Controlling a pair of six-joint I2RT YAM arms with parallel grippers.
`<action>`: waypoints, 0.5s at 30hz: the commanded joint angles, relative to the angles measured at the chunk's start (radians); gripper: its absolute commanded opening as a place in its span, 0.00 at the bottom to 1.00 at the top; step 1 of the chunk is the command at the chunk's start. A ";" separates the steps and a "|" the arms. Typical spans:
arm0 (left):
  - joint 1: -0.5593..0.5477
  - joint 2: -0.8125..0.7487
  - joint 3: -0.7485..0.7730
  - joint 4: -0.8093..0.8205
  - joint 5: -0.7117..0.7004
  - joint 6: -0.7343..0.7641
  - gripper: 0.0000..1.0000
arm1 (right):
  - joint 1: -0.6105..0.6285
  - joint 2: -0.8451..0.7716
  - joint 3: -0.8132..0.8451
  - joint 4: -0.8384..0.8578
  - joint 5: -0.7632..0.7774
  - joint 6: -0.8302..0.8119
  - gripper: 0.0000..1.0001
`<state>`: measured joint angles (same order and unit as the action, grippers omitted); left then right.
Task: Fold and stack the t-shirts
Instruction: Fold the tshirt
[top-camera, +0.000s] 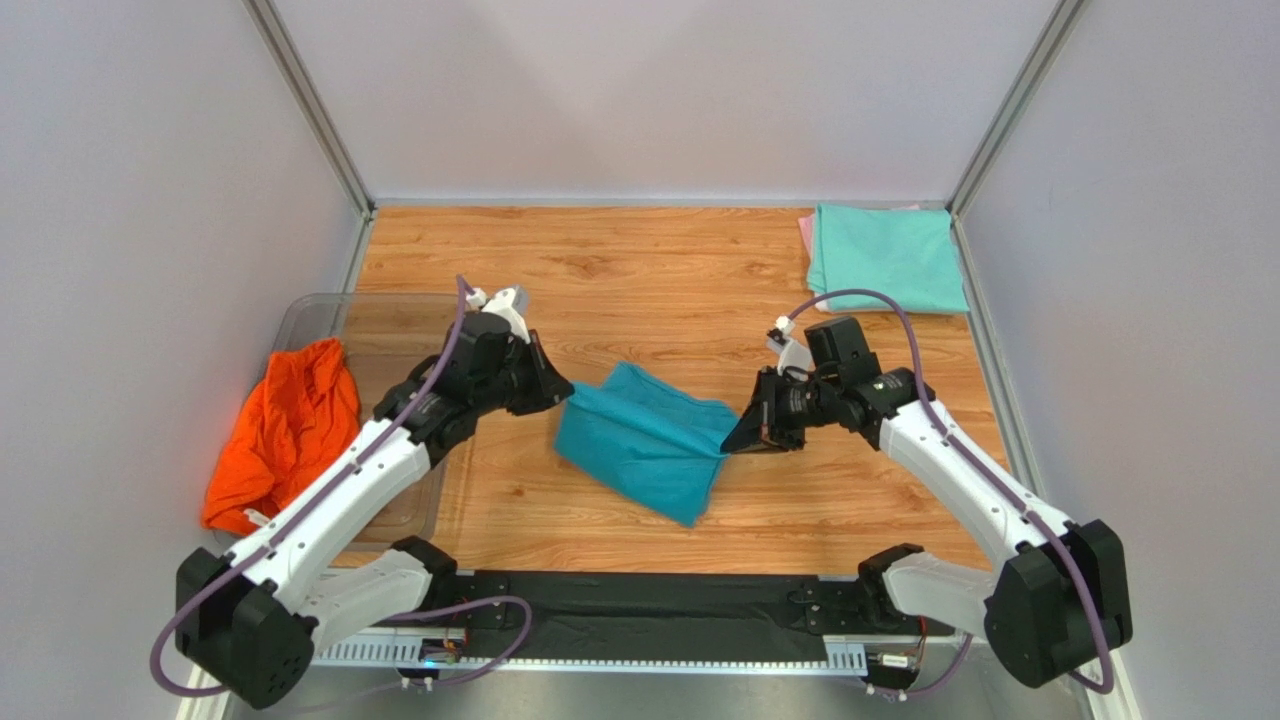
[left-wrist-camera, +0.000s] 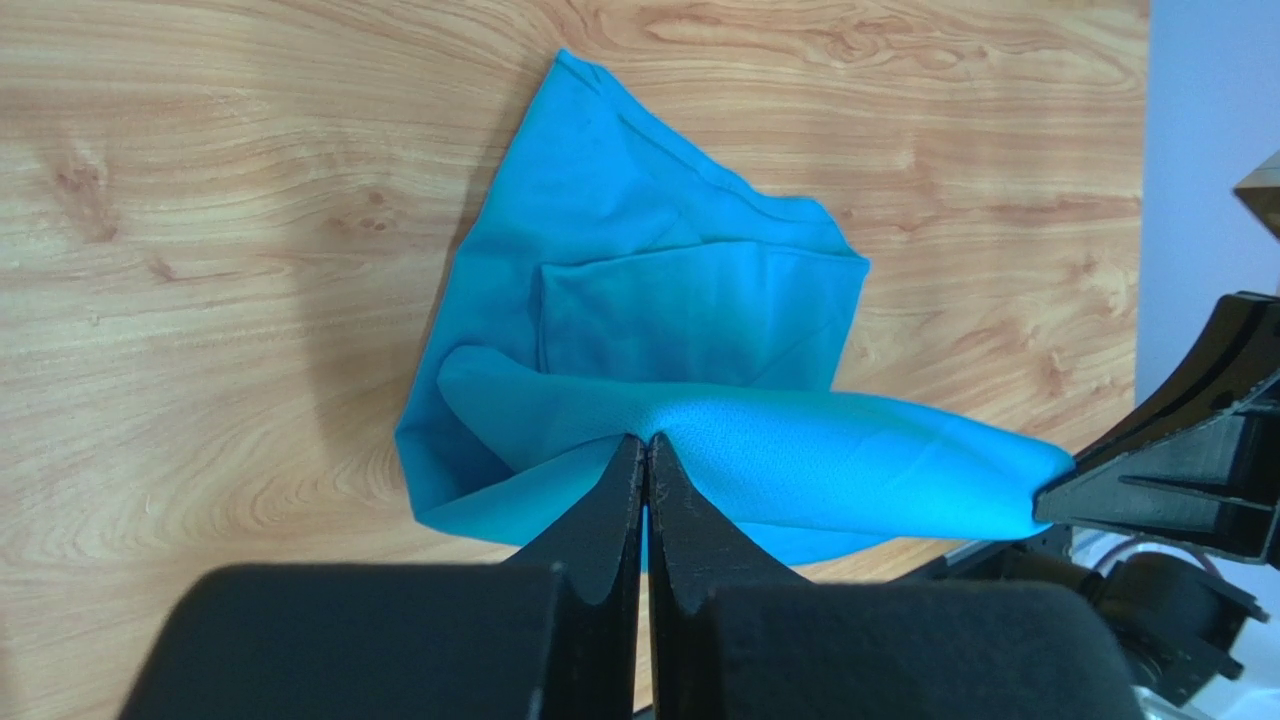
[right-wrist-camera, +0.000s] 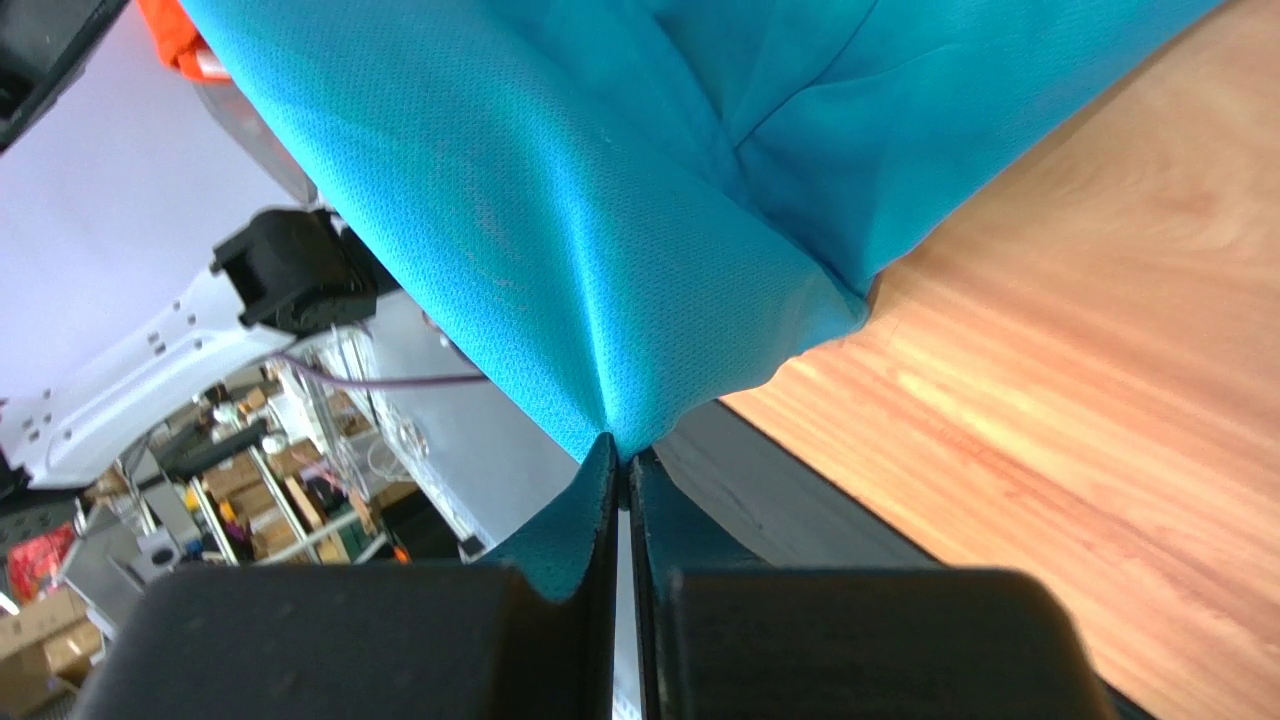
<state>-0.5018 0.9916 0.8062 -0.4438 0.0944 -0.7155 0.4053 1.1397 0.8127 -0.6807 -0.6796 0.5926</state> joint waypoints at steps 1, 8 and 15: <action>0.009 0.087 0.074 0.094 -0.019 0.045 0.00 | -0.052 0.032 0.028 0.069 0.020 -0.022 0.00; 0.020 0.289 0.152 0.180 0.011 0.067 0.00 | -0.105 0.150 0.036 0.127 0.051 -0.033 0.00; 0.031 0.520 0.257 0.226 0.091 0.097 0.00 | -0.138 0.296 0.086 0.162 0.100 -0.034 0.01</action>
<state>-0.4793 1.4544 0.9939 -0.2825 0.1444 -0.6582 0.2775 1.4059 0.8494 -0.5701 -0.6132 0.5774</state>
